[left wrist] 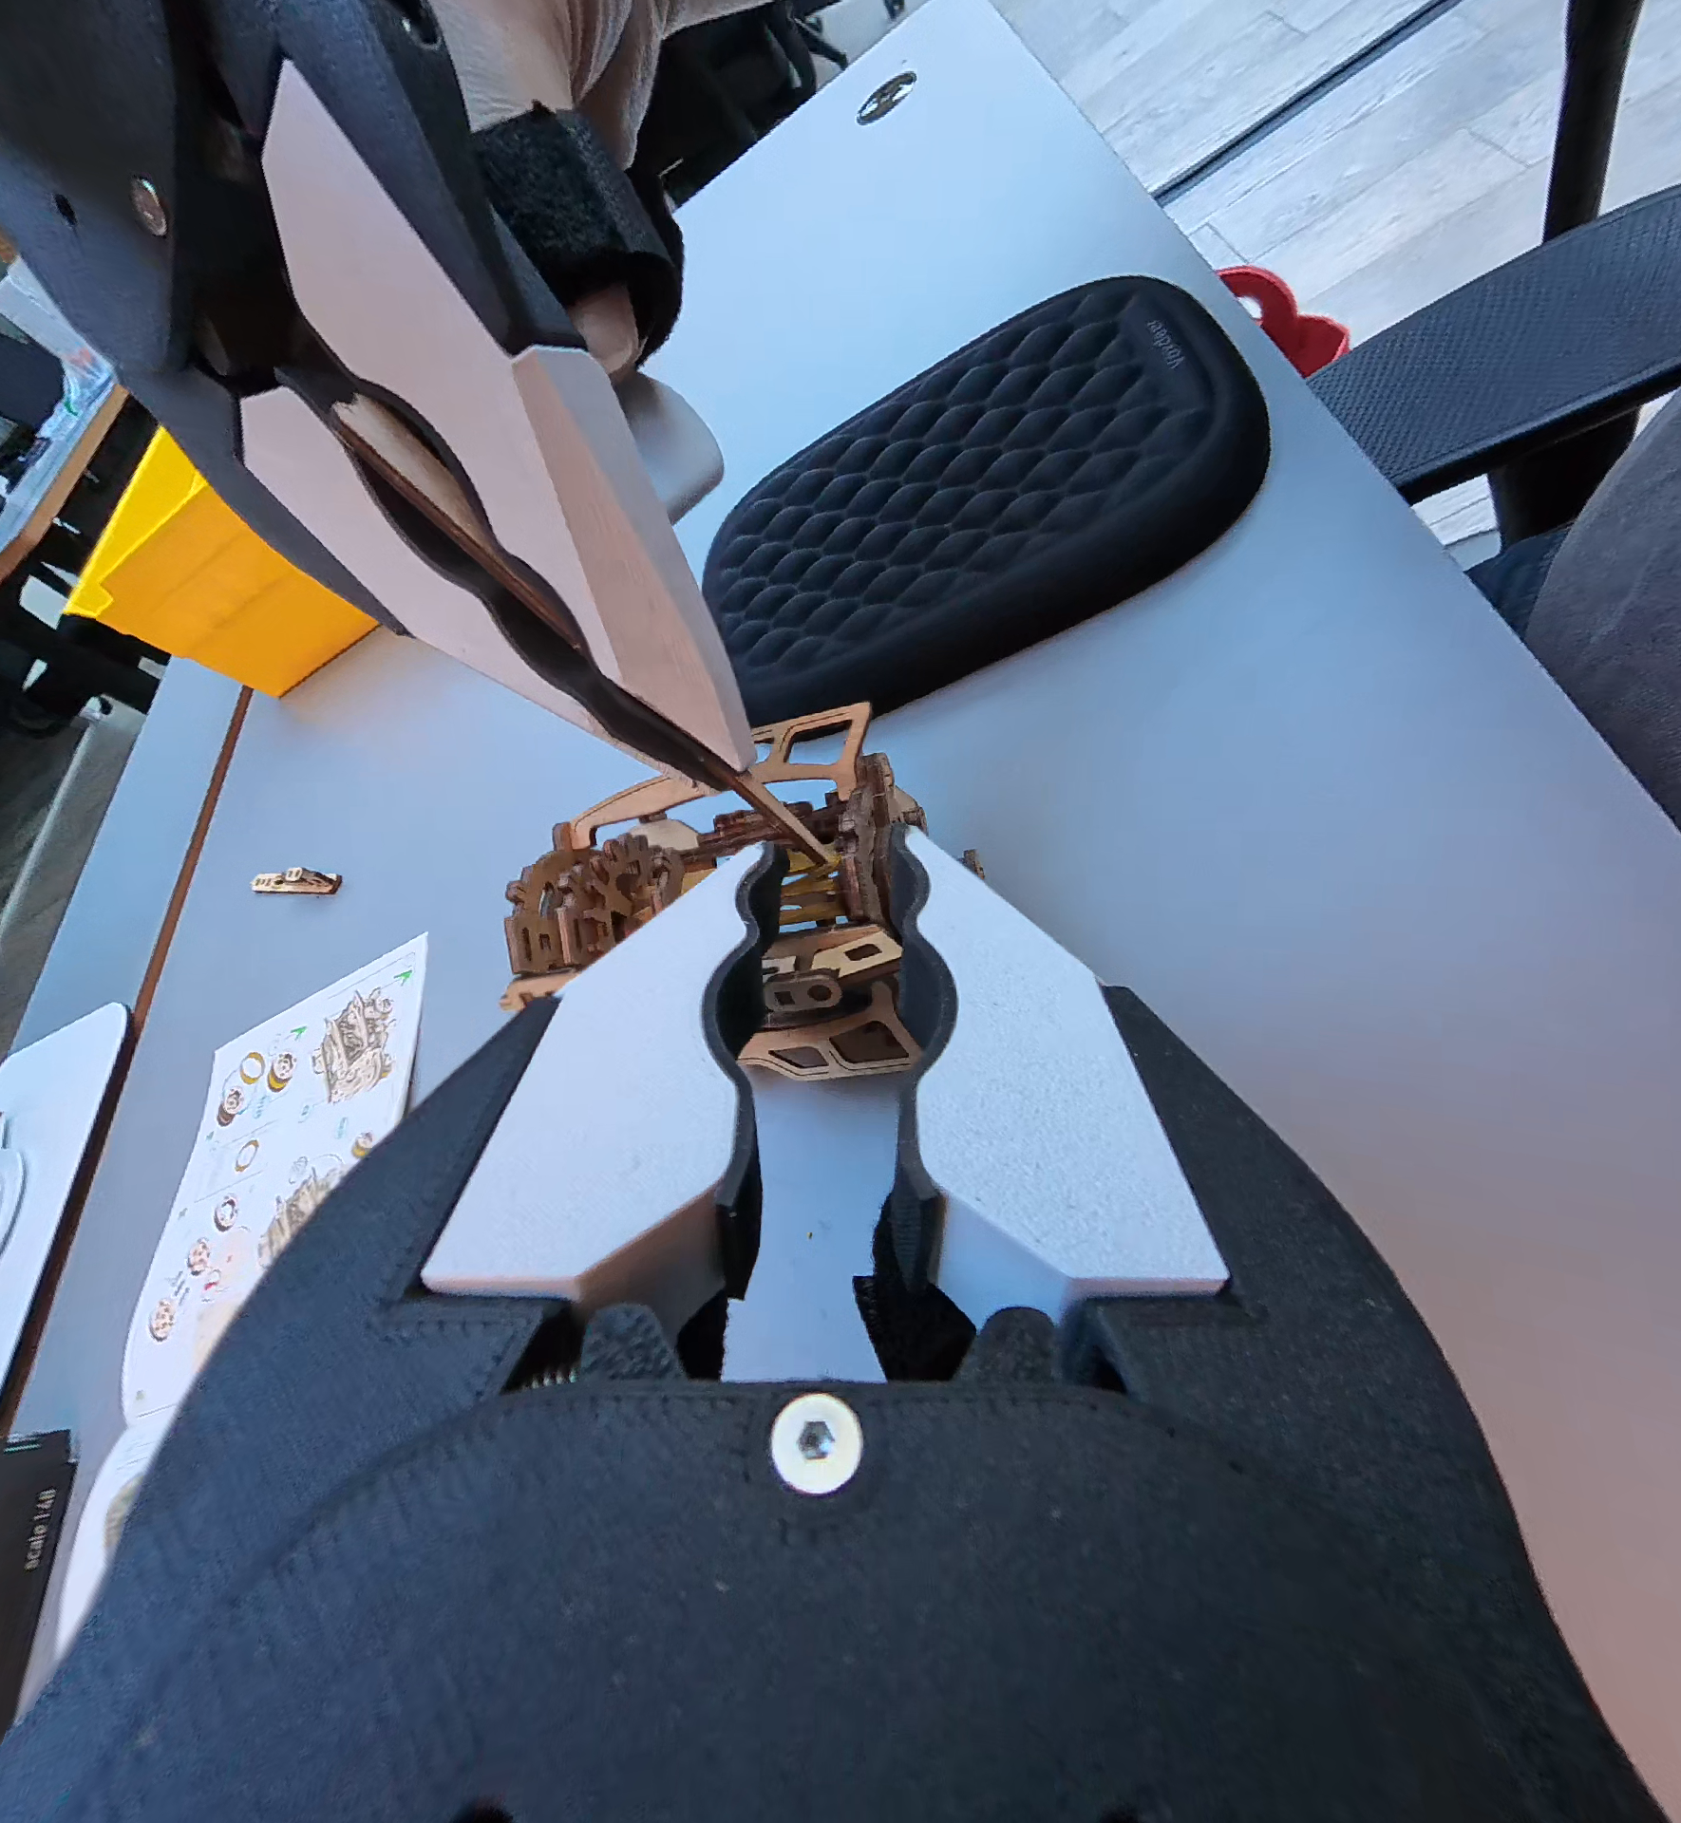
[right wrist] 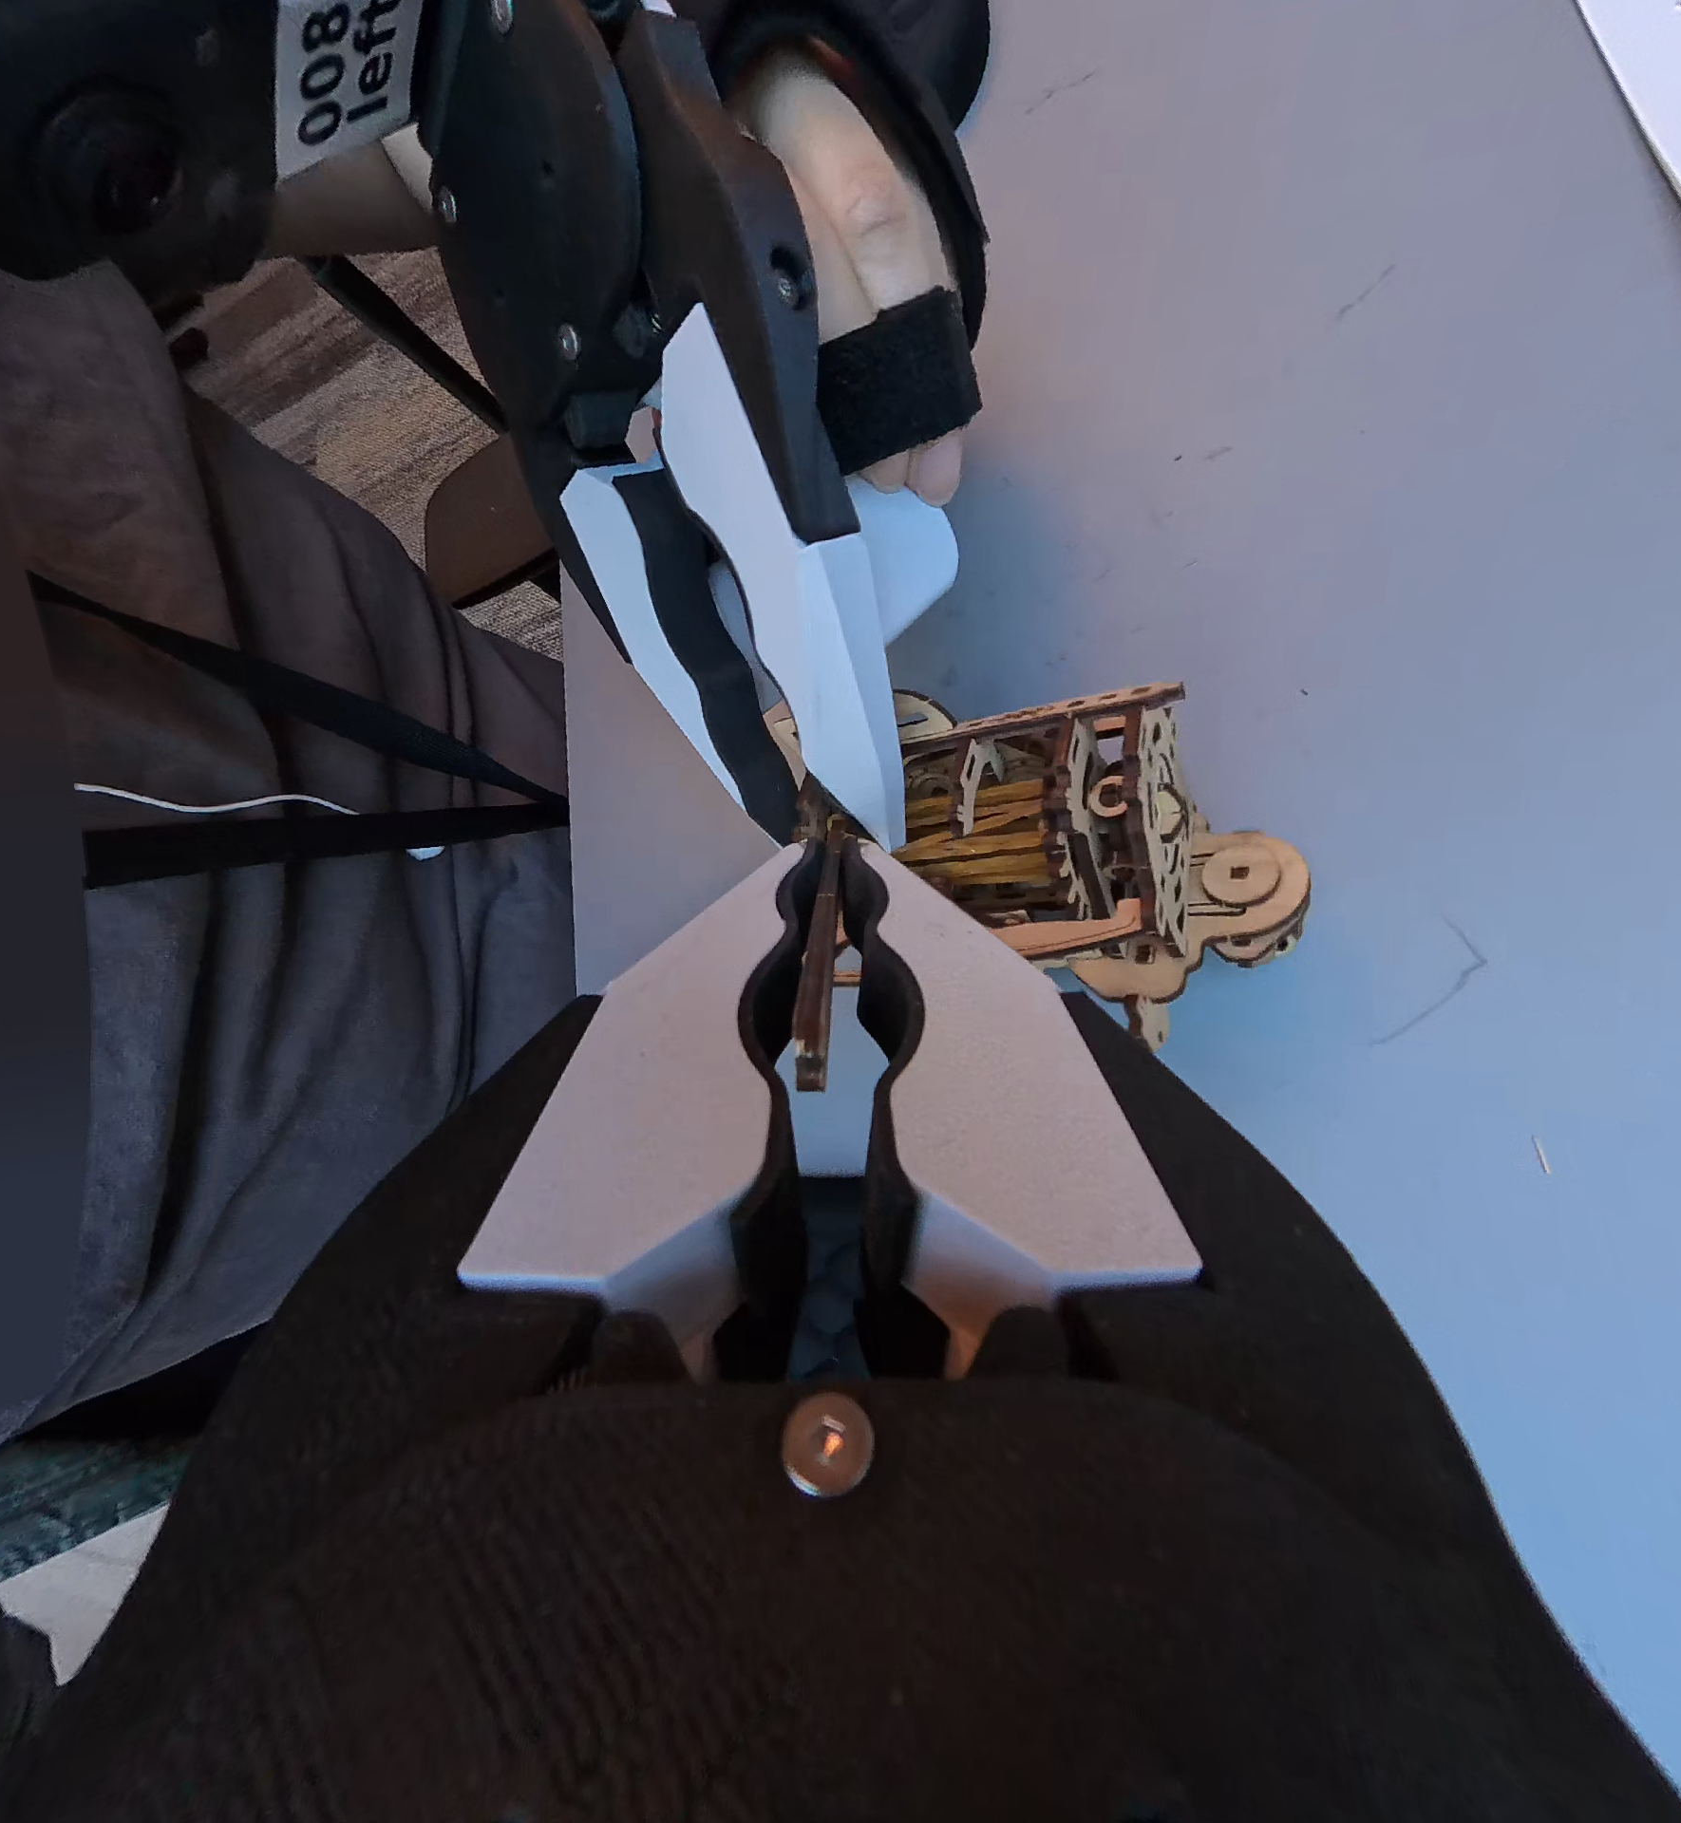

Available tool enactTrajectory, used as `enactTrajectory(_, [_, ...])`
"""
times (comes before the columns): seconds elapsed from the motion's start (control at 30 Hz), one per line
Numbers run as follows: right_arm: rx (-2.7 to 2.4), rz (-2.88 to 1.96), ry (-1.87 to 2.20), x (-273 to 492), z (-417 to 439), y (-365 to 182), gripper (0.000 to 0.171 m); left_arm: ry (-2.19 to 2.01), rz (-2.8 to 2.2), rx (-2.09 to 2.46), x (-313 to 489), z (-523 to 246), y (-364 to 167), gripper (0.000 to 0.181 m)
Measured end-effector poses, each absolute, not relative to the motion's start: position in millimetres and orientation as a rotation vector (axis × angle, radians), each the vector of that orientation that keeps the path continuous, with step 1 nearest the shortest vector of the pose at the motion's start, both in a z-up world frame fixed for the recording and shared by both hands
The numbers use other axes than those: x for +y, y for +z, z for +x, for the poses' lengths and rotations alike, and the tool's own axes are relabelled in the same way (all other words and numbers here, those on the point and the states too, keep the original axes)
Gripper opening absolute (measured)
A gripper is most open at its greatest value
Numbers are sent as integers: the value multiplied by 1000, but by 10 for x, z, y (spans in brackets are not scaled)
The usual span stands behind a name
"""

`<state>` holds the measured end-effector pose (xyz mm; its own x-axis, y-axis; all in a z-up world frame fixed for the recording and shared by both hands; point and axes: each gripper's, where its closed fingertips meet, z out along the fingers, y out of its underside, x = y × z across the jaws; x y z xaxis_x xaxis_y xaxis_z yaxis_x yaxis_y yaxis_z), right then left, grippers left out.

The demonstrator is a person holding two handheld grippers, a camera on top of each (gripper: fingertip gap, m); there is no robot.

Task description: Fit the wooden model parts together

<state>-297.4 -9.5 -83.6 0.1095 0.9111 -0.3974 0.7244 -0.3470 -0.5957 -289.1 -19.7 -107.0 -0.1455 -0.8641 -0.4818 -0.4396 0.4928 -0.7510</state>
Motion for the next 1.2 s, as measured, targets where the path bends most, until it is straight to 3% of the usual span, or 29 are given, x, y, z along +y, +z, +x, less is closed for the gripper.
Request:
enactTrajectory(0.9, [-1615,-2128,1113,-110,-2993,-847,2,-493,-1162,1805,-180,-2938,-1091,22])
enactTrajectory(1.2, [-1605,-2129,1142,-88,-2989,-847,1,-497,-1212,1798,-139,-2967,-1090,34])
